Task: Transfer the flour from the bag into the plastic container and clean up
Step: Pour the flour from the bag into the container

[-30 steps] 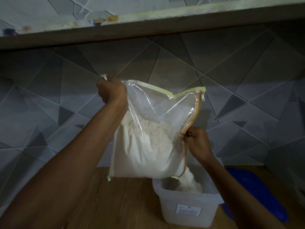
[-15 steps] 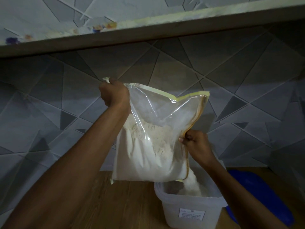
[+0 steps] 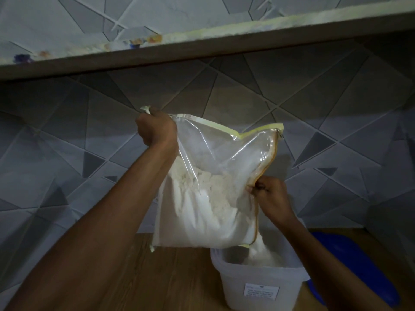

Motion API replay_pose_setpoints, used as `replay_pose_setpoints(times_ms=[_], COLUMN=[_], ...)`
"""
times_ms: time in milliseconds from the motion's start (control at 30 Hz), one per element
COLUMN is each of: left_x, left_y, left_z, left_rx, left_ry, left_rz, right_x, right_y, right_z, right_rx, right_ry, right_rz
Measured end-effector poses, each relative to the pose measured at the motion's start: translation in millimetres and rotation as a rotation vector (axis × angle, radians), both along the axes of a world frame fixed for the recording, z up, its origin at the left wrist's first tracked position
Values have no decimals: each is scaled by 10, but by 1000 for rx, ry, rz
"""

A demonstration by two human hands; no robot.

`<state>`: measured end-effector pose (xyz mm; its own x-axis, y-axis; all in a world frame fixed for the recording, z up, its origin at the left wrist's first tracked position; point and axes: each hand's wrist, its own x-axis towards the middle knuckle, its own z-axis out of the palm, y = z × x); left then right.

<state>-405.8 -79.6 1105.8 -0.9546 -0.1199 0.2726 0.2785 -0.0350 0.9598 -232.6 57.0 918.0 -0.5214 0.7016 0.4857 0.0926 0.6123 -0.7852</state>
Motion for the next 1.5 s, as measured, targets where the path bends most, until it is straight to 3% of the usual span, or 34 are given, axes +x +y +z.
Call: replay_pose_setpoints(times_ms=[500,833,1500], left_x=[118,184,-23], left_y=[54,44,-118], left_z=[50,108,183], left_rx=[-37,-87,-37], left_ry=[28,33,59], left_rz=[10,18,42], right_x=[36,15,-249], right_y=[37,69,0], right_z=[-8,-17,7], right_rx=[12,32,-63], right_ry=[59,-23,158], right_rz=[-7,50,125])
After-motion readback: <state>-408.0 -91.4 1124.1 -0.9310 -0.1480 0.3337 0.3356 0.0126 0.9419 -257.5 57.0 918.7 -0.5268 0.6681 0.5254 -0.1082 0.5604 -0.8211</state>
